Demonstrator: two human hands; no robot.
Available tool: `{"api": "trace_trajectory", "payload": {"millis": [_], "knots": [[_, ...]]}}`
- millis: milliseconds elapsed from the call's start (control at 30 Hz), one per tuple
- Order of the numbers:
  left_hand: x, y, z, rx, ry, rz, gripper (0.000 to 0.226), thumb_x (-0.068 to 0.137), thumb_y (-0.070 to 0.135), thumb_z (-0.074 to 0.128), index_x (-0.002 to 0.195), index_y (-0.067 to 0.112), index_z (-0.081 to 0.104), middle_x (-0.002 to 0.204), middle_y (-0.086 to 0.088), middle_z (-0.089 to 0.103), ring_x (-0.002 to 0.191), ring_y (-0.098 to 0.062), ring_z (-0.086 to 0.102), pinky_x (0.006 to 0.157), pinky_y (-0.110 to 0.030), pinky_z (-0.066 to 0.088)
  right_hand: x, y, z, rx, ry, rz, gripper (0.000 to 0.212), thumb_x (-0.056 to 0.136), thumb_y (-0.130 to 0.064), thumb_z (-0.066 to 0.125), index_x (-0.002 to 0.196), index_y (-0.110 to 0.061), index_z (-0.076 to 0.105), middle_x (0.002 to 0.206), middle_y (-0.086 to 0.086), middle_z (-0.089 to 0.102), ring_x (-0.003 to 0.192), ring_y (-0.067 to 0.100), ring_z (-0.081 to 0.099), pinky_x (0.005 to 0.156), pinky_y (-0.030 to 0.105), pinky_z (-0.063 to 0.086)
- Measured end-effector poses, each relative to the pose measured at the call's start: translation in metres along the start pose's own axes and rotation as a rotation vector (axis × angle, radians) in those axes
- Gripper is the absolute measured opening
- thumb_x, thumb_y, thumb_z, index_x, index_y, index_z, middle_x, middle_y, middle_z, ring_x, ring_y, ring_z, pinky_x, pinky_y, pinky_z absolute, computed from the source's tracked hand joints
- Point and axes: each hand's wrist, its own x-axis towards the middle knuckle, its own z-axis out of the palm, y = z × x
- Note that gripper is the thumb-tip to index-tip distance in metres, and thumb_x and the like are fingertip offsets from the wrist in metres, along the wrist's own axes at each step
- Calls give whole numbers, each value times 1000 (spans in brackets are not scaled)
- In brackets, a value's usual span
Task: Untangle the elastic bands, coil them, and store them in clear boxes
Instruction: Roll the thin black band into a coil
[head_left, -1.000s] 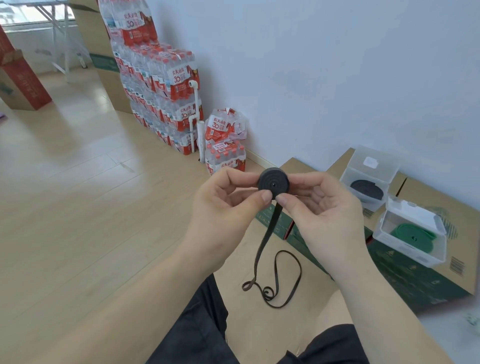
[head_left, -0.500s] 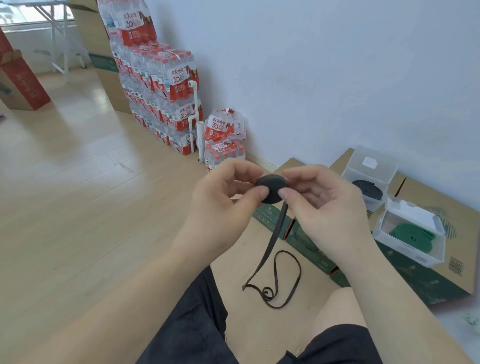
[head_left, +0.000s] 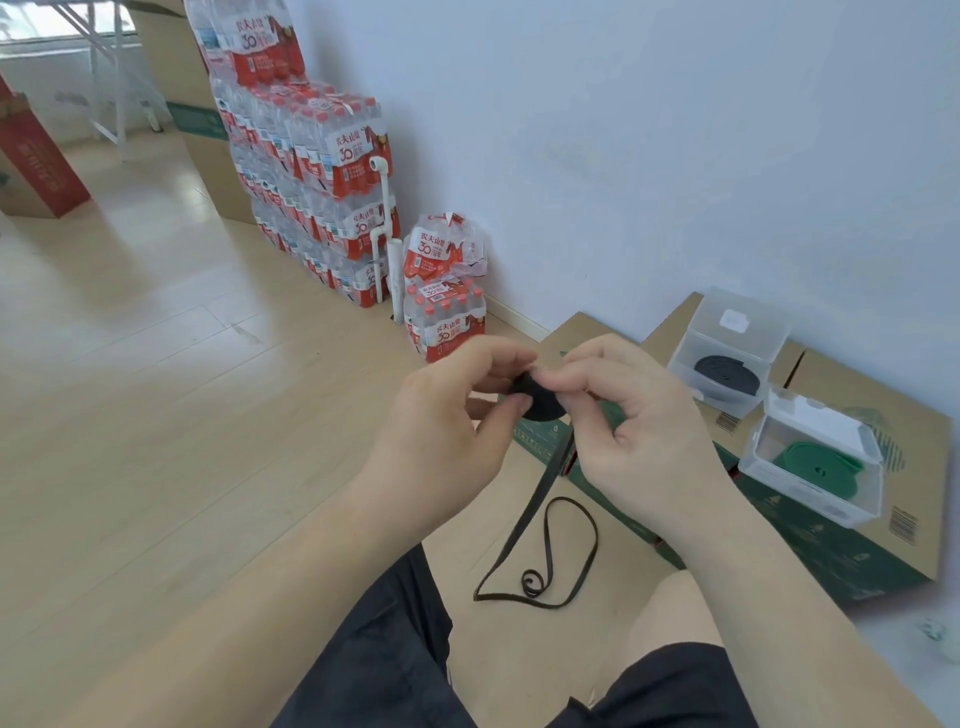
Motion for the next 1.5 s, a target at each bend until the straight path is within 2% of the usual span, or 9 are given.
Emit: {"api": "trace_trajectory", "payload": {"millis": [233,367,500,667,900,1067,1233,1333,1500], "knots": [[2,3,1,-285,95,-183,30,90,-8,71,104,18,68,96,2,75,88,-24,74,84,-47,63,-8,-6,7,366,164,361,36,87,1,78,95,-34,75,94,-10,80,91,12,76,88,33,62],[-1,1,5,-415,107,-241,27,91,-10,69,103,14,66,98,-8,74,90,-31,73,83,-40,63,-13,-5,13,375,186,334,40,89,4,75,102,-34,75,100,-7,80,97,15,75,91,35,61],[-2,-1,4,-111,31,-135,34,88,-3,74,108,23,64,102,15,72,101,-8,71,83,-29,61,-11,-1,11,157,82,159,41,93,6,66,108,-30,76,104,-11,72,103,14,70,89,29,55],[-2,1,3,71,3,40,28,89,-3,71,106,19,68,96,16,72,96,-5,71,79,-25,61,-6,3,5,-98,-1,-45,35,92,10,61,105,-17,79,97,-3,66,93,10,64,80,26,53],[0,0,1,-173,97,-138,38,90,-6,73,96,32,69,91,16,76,90,-9,75,81,-35,63,-11,-7,7,282,132,290,47,88,-1,78,92,-47,72,96,-17,77,92,10,75,86,23,59],[-2,-2,8,-449,133,-280,35,93,-12,65,113,16,68,98,-5,73,91,-23,75,85,-43,64,-16,-7,17,349,124,264,54,91,6,72,116,-41,71,109,-10,78,106,15,73,96,31,57],[-6,-6,8,-9,75,-72,42,88,-2,73,116,28,63,107,14,70,102,-6,69,80,-24,60,-12,0,13,2,7,60,55,89,16,60,122,-27,74,109,-6,70,108,3,64,92,12,47],[-4,-6,6,23,74,-31,44,87,-1,76,115,31,63,102,15,71,98,-5,70,79,-23,60,-9,-1,9,-80,-55,9,56,89,16,59,126,-24,73,104,-7,67,101,-2,61,87,3,42],[-3,-5,5,-240,111,-191,39,88,-6,75,107,27,67,94,7,73,86,-21,74,80,-45,64,-6,-6,7,246,138,314,36,89,-3,77,103,-35,70,92,-17,76,89,8,73,84,25,60]]}}
